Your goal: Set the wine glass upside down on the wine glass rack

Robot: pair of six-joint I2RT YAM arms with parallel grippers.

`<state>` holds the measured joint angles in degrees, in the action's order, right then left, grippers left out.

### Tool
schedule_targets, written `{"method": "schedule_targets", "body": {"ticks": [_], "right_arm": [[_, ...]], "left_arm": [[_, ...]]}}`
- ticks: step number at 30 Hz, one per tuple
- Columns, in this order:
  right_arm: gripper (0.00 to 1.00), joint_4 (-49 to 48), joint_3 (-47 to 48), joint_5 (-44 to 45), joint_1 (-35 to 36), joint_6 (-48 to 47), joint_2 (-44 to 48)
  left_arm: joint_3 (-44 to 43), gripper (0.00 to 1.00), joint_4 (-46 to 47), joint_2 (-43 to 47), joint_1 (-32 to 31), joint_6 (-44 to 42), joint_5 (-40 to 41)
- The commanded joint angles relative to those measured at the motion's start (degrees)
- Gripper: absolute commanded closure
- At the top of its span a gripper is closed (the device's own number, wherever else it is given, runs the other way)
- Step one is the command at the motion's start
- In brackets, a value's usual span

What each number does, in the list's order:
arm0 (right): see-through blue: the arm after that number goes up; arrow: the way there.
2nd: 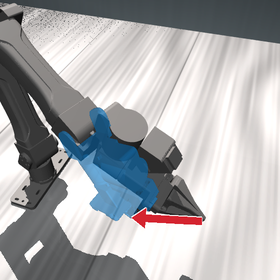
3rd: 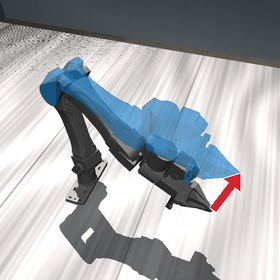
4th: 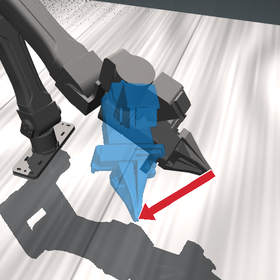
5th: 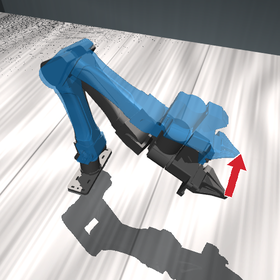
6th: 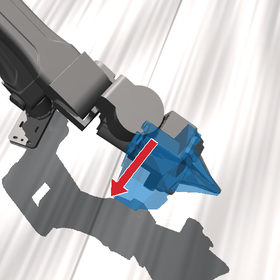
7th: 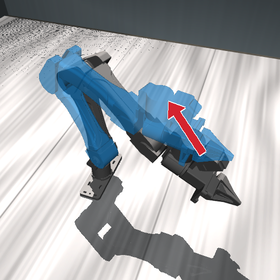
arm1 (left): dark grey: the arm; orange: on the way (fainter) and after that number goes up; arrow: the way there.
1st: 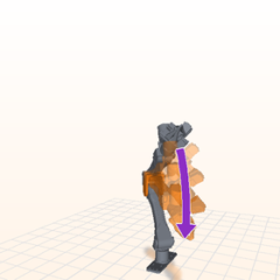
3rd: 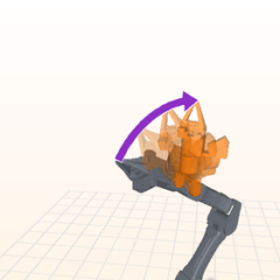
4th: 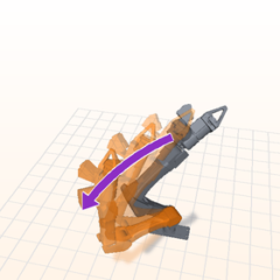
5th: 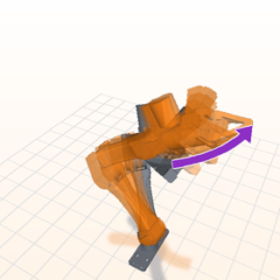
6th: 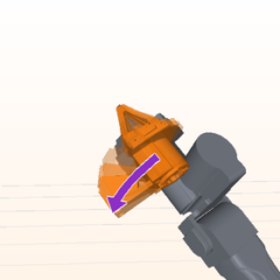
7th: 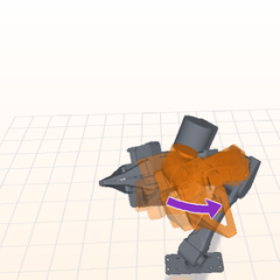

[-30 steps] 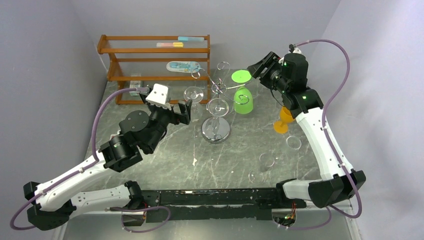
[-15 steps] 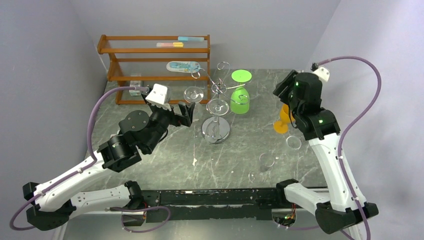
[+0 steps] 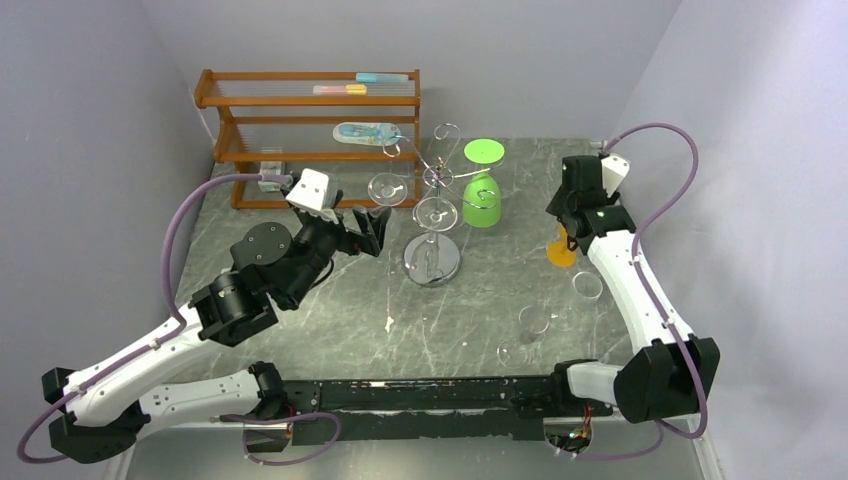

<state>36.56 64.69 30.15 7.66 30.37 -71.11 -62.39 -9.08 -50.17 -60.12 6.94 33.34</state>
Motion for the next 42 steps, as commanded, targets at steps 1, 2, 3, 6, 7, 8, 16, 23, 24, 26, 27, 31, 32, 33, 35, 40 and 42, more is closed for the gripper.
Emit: {"method": "schedule_targets", "body": {"ticks": [1, 2, 3, 6, 7, 8, 16, 23, 24, 26, 27, 31, 32, 33, 35, 40, 42], "right_arm": [[0.44, -5.13, -0.12, -4.07, -1.24, -1.77, -1.72], [0.45, -5.57, -0.49, -3.85, -1.35, -1.87, -2.15], [0.47, -5.89, -0.78, -3.60, -1.51, -2.03, -2.68], [0.55, -6.29, -1.27, -4.09, -1.95, -2.27, -4.62], [0.57, -6.52, -1.39, -4.47, -2.09, -2.47, -5.29], [0.59, -6.66, -1.45, -4.46, -2.09, -2.65, -6.03], [0.91, -6.73, 0.46, -3.35, -2.21, -4.18, -10.17], [1.00, -7.57, 2.29, -6.09, -1.84, -3.38, -8.40], [1.00, -7.92, 2.69, -6.87, -1.65, -3.05, -7.65], [1.00, -8.86, 3.53, -8.34, -1.03, -2.50, -5.60], [1.00, -9.20, 4.22, -8.81, -0.66, -2.11, -4.58], [1.00, -11.17, 6.96, -13.05, -0.09, 1.48, 1.51], [1.00, -12.66, 7.22, -14.68, -0.04, 2.61, 3.43], [1.00, -14.64, 6.88, -16.32, -0.02, 3.81, 5.58], [1.00, -17.87, 6.48, -17.88, -0.01, 6.00, 9.19], [1.00, -25.40, 5.38, -19.27, 0.01, 8.79, 17.12], [1.00, -29.13, 4.30, -20.62, -0.01, 9.42, 20.27]], "left_arm": [[-0.73, 0.03, -0.16, 0.16, -0.18, 0.00, -1.41], [-0.90, 0.03, -0.40, -0.10, -0.18, 0.00, -1.44], [-1.04, 0.04, -0.55, -0.24, -0.18, 0.01, -1.48], [-1.15, 0.03, -0.65, -0.29, -0.18, 0.24, -1.36], [-1.11, 0.03, -0.58, -0.22, -0.18, 0.27, -1.43], [-1.04, 0.04, -0.52, -0.08, -0.18, 0.42, -1.50], [-1.70, 0.03, -1.85, 1.16, -0.16, 1.69, -2.91], [-3.76, 0.03, -4.89, 2.07, -0.18, 4.58, -4.17], [-4.25, 0.03, -5.11, 2.02, -0.18, 4.97, -4.82], [-5.18, 0.04, -5.10, 1.94, -0.18, 6.09, -6.81], [-5.72, 0.04, -4.92, 1.86, -0.18, 6.68, -8.02], [-8.01, 0.03, -3.04, 1.05, -0.18, 9.48, -12.61], [-9.11, 0.03, -2.63, 0.78, -0.18, 10.23, -13.82], [-10.05, 0.03, -2.23, 0.33, -0.18, 10.94, -14.96], [-11.98, 0.03, -1.29, -0.92, -0.18, 12.46, -16.68], [-14.02, 0.03, 3.87, -3.81, -0.18, 16.07, -20.95], [-14.67, 0.03, 5.99, -5.09, -0.18, 17.59, -22.70]]}}
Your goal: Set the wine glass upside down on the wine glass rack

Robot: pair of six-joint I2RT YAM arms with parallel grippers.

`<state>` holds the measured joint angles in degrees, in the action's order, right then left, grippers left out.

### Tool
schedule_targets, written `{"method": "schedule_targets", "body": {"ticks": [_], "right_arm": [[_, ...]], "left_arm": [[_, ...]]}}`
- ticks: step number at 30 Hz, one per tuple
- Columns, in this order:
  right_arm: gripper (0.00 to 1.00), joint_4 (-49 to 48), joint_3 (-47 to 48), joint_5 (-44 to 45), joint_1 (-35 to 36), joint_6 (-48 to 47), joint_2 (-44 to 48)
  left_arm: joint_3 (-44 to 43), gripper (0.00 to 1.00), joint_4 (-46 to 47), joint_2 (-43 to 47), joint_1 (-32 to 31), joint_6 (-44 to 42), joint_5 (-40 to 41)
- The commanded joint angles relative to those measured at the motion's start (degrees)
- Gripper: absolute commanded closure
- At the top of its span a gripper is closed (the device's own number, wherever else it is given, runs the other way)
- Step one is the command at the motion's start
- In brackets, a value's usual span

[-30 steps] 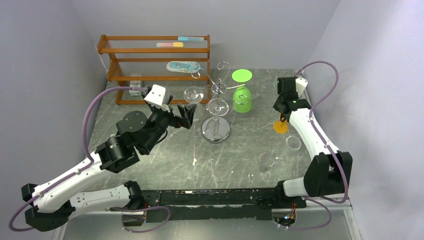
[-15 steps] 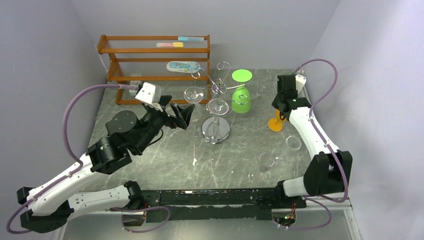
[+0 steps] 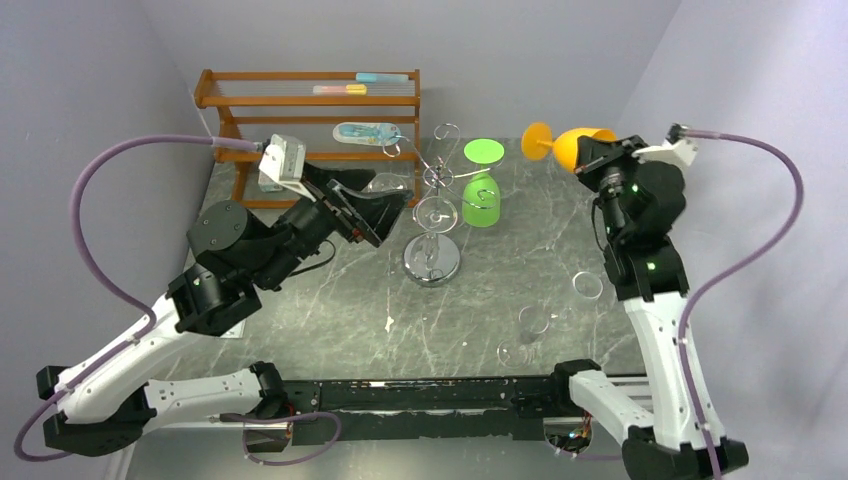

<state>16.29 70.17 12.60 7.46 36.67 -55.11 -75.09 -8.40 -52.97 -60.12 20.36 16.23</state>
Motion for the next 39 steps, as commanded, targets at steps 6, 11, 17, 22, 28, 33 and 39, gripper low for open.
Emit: {"method": "schedule_targets", "body": {"ticks": [6, 11, 17, 22, 28, 33, 39], "right_arm": [[1.00, -23.59, -6.77, -16.07, 0.18, 7.55, 11.84], [1.00, -38.72, -12.89, -25.19, 0.19, 17.20, 14.56], [1.00, -45.78, -12.76, -29.21, 0.23, 25.13, 14.81], [1.00, -50.59, -10.89, -32.02, 0.18, 28.96, 13.82], [1.00, -52.36, -12.64, -32.31, 0.19, 31.20, 15.05], [1.00, -52.77, -11.97, -33.76, 0.19, 30.81, 14.20], [1.00, -55.73, -13.08, -36.21, 0.19, 32.21, 13.22]], "left_arm": [[-3.29, 0.04, 12.47, -6.61, -0.18, 13.23, -8.19], [-0.67, 0.08, 21.63, -8.77, -0.18, 28.30, -8.53], [0.53, 0.13, 32.77, -12.27, -0.18, 40.75, -9.02], [-2.05, 0.10, 34.78, -17.05, -0.18, 44.43, -5.38], [-5.75, 0.13, 41.27, -23.40, -0.18, 45.06, -9.46], [-3.74, 0.18, 52.14, -25.97, -2.32, 39.70, -5.67], [-1.82, 0.15, 61.60, -27.91, -4.08, 35.87, 1.84]]}}
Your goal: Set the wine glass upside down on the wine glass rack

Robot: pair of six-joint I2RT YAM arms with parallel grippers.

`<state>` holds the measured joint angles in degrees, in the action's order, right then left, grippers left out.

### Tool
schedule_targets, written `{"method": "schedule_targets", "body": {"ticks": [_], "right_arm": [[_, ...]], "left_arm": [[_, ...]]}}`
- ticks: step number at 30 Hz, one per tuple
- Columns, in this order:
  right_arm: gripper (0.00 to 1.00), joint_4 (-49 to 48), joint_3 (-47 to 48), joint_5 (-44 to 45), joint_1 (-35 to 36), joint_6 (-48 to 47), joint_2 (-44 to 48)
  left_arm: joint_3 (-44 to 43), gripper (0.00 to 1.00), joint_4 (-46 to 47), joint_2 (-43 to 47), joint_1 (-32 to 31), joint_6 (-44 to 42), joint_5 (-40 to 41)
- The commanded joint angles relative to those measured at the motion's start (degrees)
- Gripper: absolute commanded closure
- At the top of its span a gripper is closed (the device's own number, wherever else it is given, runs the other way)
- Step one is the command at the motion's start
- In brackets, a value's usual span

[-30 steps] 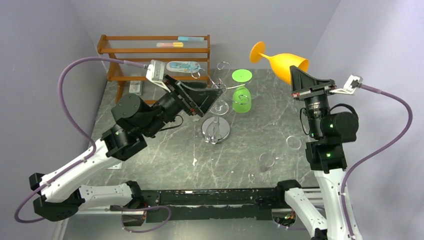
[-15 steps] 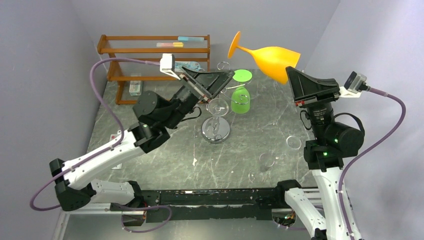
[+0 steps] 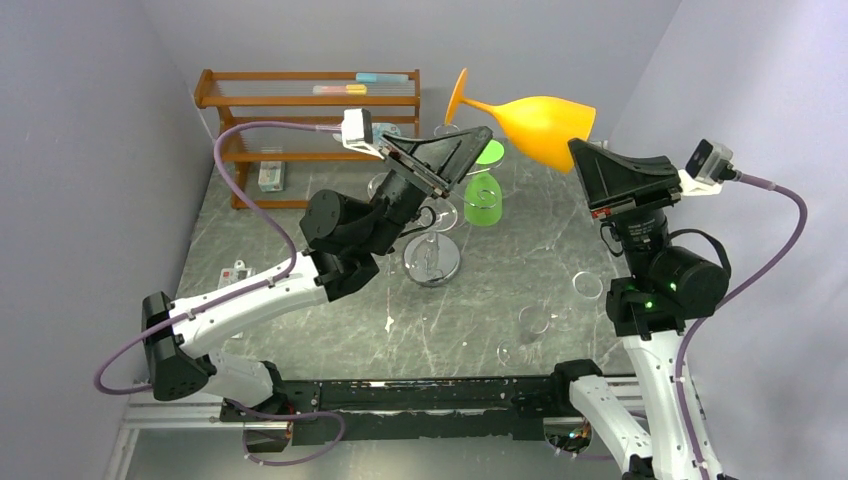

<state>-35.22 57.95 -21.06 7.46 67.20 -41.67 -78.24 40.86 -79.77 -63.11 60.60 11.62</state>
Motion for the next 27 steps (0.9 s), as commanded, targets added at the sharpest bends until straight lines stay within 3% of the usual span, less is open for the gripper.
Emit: {"method": "schedule_targets", "body": {"ticks": [1, 4, 10, 14, 16, 27], "right_arm": [[1.00, -5.45, -1.58, -2.78, 0.18, 2.03, -0.13], [1.00, -8.93, -3.13, -3.84, 0.19, 2.14, -0.18], [1.00, -12.27, -3.62, -6.12, 0.19, 1.55, -0.83], [1.00, -13.55, -3.79, -7.52, 0.19, 1.57, -1.51], [1.00, -13.35, -4.10, -7.53, 0.18, 1.11, -1.57], [1.00, -15.94, -5.97, -11.64, 0.20, -1.11, -1.94]], "left_arm": [[1.36, 0.16, 14.02, -1.60, -1.38, -5.11, 7.35], [-0.22, 0.18, 16.86, -3.45, -2.48, -9.62, 9.32], [-2.04, 0.24, 17.82, -5.83, -3.97, -10.36, 15.17], [-2.19, 0.36, 20.78, -6.85, -4.30, -12.24, 17.50], [-2.21, 0.45, 23.30, -7.30, -4.30, -14.39, 17.05], [-1.05, 0.55, 32.56, -8.51, -4.30, -19.31, 16.38]]}}
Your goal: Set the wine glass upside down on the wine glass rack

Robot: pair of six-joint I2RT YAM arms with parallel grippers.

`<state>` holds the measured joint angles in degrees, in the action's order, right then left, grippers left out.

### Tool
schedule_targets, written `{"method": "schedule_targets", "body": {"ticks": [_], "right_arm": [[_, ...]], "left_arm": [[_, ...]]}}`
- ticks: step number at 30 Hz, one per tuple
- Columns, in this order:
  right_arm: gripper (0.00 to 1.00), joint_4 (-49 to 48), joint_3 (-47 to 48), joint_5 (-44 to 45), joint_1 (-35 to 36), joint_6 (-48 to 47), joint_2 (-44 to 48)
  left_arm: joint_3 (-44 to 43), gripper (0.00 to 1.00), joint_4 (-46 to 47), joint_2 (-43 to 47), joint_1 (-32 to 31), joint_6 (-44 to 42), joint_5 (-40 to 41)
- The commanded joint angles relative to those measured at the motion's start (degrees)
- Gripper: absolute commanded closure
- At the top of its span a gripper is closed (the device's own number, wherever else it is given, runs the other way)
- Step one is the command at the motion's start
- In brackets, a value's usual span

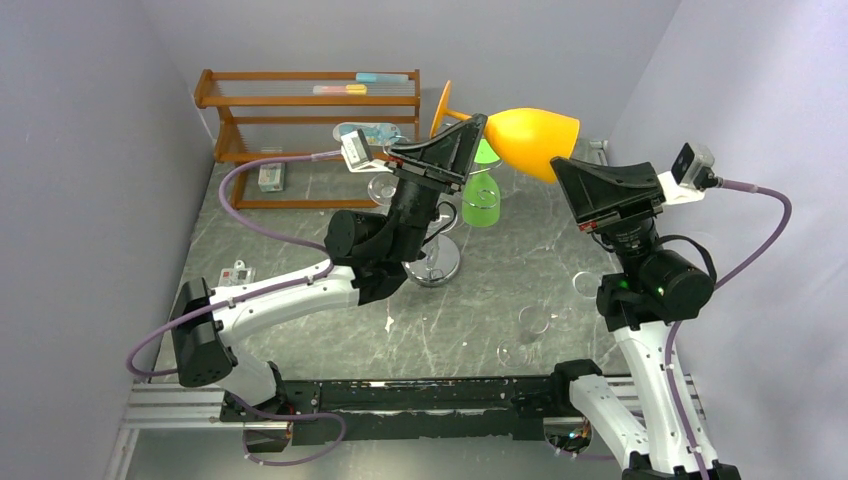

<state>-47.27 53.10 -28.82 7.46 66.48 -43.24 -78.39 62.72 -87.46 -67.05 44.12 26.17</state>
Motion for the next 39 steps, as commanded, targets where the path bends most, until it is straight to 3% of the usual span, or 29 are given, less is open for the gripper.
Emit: {"method": "schedule_targets", "body": {"ticks": [1, 7, 11, 14, 19, 26, 29, 34, 39], "right_arm": [[1.00, -4.45, -1.27, -4.28, 0.19, -0.18, -0.49], [1.00, -6.76, -1.93, -6.11, 0.23, 0.27, -0.79], [1.00, -5.32, -1.88, -7.06, 0.19, -1.03, -0.30], [0.98, -0.23, -0.91, -6.15, 0.18, -3.62, 0.67], [0.58, 7.18, -0.58, -0.24, 0.19, -7.39, 3.81], [0.31, 21.52, 2.71, 8.03, 0.20, -13.05, 7.98], [0.26, 33.47, 6.28, 16.44, 0.18, -16.53, 9.66], [0.23, 53.07, 17.45, 28.09, 0.18, -22.63, 7.25], [0.23, 53.59, 20.47, 24.13, 0.19, -22.79, 5.20]], "left_arm": [[-1.09, 0.58, 11.09, -0.97, -0.37, -2.82, 1.74], [-1.40, 0.73, 11.47, -1.44, -0.37, -1.92, 2.53], [-1.34, 0.94, 13.82, -1.65, -0.37, -4.77, 0.74], [-2.29, 0.95, 16.39, -2.15, -0.37, -8.70, -4.57], [-2.38, 0.95, 17.66, -2.04, -0.37, -12.72, -9.53], [0.23, 0.95, 16.04, 0.47, -0.37, -16.97, -12.94], [1.25, 0.95, 12.09, 2.55, -0.37, -19.46, -15.10], [-2.76, 0.95, -7.64, 6.86, -0.36, -29.63, -19.21], [-5.84, 0.95, -20.30, 7.57, -0.32, -39.83, -23.57]]}}
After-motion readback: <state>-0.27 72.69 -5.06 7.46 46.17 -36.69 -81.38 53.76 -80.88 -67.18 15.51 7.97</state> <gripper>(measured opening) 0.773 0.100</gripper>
